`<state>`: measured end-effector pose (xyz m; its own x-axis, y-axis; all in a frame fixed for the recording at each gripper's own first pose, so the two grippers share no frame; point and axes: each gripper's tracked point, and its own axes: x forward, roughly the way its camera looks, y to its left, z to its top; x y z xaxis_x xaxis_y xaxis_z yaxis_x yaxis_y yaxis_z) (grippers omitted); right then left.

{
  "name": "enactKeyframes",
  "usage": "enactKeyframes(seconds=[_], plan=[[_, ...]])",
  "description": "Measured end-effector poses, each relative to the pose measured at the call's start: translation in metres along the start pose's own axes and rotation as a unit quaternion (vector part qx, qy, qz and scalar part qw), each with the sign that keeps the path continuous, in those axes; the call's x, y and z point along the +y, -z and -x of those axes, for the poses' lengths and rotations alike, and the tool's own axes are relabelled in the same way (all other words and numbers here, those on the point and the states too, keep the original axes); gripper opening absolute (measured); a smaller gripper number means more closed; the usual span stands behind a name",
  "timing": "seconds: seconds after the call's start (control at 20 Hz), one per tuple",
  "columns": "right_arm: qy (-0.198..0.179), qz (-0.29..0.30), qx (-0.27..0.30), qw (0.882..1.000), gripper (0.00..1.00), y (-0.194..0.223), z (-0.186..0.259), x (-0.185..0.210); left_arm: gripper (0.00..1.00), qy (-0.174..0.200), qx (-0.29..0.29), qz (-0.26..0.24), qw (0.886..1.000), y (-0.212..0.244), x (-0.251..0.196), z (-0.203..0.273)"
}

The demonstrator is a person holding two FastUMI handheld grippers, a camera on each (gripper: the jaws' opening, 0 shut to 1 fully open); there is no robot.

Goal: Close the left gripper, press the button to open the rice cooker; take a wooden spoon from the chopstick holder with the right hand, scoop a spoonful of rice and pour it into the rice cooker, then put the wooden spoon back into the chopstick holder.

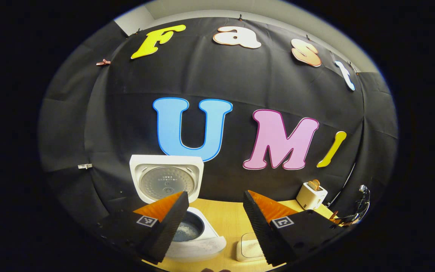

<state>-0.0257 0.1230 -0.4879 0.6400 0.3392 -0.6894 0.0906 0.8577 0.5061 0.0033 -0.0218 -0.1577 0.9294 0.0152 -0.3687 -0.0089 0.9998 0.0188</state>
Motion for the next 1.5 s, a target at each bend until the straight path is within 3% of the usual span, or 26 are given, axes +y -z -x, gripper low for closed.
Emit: enactKeyframes(seconds=[0.2, 0.5, 0.6, 0.75, 0.9, 1.1, 1.5], plan=[[0.016, -0.013, -0.020, 1.000, 0.55, -0.012, 0.026, -0.015, 0.94, 0.006, -0.012, -0.004, 1.000, -0.006, -0.004, -0.010], [0.026, 0.046, -0.061, 0.997, 0.70, -0.034, 0.081, -0.016, 0.94, -0.001, -0.043, -0.021, 0.999, -0.031, 0.008, -0.043], [0.025, 0.065, -0.075, 0.995, 0.85, -0.041, 0.098, -0.007, 0.94, -0.013, -0.057, -0.030, 0.998, -0.043, 0.020, -0.057], [0.024, 0.098, -0.101, 0.990, 0.88, -0.056, 0.124, 0.009, 0.94, -0.041, -0.082, -0.047, 0.995, -0.067, 0.046, -0.081], [0.022, 0.131, -0.127, 0.983, 1.00, -0.074, 0.145, 0.026, 0.94, -0.070, -0.106, -0.063, 0.990, -0.094, 0.073, -0.109], [0.024, 0.144, -0.148, 0.978, 1.00, -0.087, 0.166, 0.039, 0.94, -0.092, -0.108, -0.066, 0.988, -0.112, 0.099, -0.155], [0.054, 0.171, -0.148, 0.973, 0.99, -0.080, 0.192, 0.035, 0.95, -0.153, -0.032, -0.055, 0.986, -0.067, 0.165, -0.236]])
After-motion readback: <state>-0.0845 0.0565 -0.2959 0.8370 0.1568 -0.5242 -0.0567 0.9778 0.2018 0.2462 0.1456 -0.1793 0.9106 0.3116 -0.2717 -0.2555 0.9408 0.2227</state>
